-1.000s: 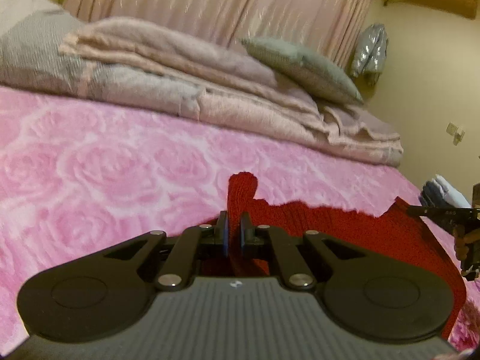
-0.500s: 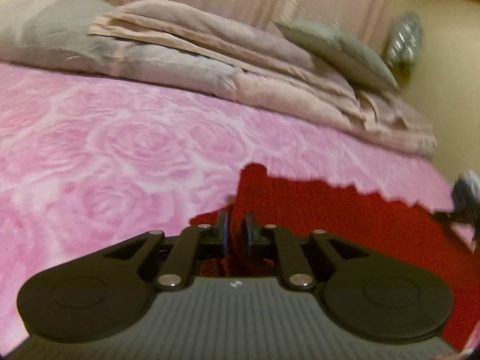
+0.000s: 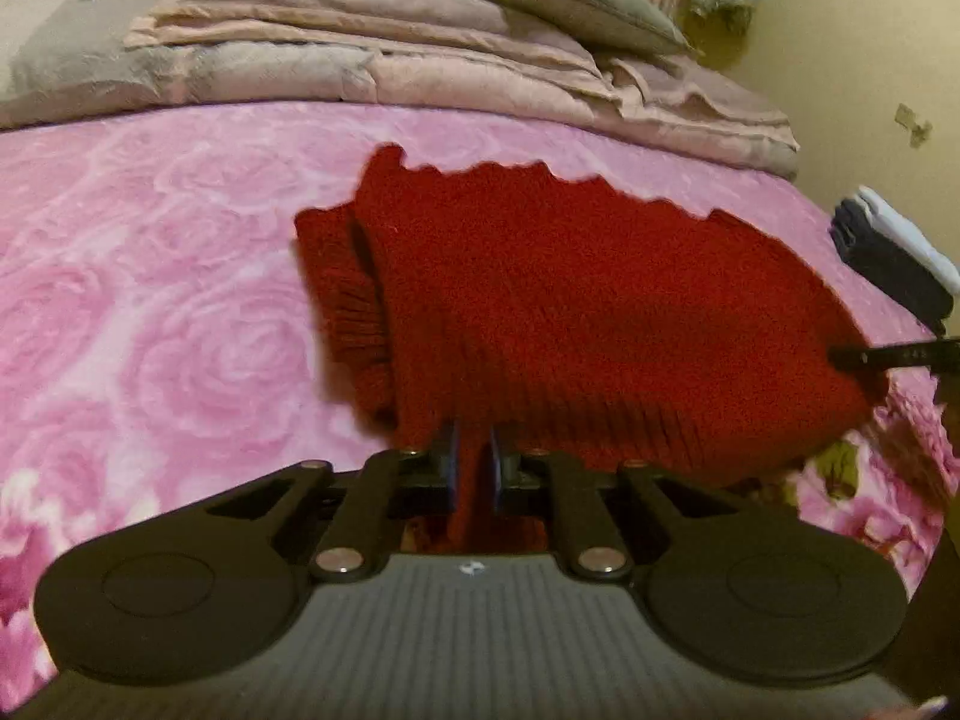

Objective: Fold clothes

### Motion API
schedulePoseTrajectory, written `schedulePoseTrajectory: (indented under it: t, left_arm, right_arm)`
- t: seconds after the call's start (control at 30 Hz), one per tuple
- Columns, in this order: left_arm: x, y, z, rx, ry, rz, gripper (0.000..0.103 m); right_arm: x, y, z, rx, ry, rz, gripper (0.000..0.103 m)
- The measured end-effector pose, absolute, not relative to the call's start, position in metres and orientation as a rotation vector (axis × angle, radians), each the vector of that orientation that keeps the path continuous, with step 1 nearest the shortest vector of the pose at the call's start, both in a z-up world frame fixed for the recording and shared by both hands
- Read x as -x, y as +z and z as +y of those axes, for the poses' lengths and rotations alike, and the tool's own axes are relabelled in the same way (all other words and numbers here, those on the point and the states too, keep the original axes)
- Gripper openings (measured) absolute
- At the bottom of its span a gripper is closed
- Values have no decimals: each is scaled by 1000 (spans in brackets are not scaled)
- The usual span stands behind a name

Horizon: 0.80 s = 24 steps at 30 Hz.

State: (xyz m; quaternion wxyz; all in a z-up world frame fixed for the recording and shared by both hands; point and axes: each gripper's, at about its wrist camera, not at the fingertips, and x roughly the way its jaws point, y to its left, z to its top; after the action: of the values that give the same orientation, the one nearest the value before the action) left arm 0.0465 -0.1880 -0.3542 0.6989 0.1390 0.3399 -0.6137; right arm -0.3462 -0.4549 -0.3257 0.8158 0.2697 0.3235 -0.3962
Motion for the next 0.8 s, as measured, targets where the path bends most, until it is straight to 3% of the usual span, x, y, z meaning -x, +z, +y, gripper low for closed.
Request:
schedulePoseTrajectory:
  t: [0.17,0.33,0.37,0.4,0.43,0.8]
  left_arm:
    - [-38,-336,-170,-236,-1312,763,10]
    - [-26,-339,-169,-286,-1183,838,13]
    - [-20,-331,-166,-297,-1152,821,13]
    - [-14,-325,-162,-311,-1124,809,13]
    - [-7,-319,-158,-328,-1099,804,13]
    - [45,-298,-126,-428,-966,862,23]
  right_arm:
    - [365,-306,-429,-602,-845,588,52]
    - [365,-319,-428,-721,-911,650,53]
    - [366,-314,-424,-733,-927,636,60]
    - [367,-308,-417,-738,-939,627,73]
    - [368,-303,-408,-746,-928,611,77]
    - [409,-292,-347,-1062,-879,445,77]
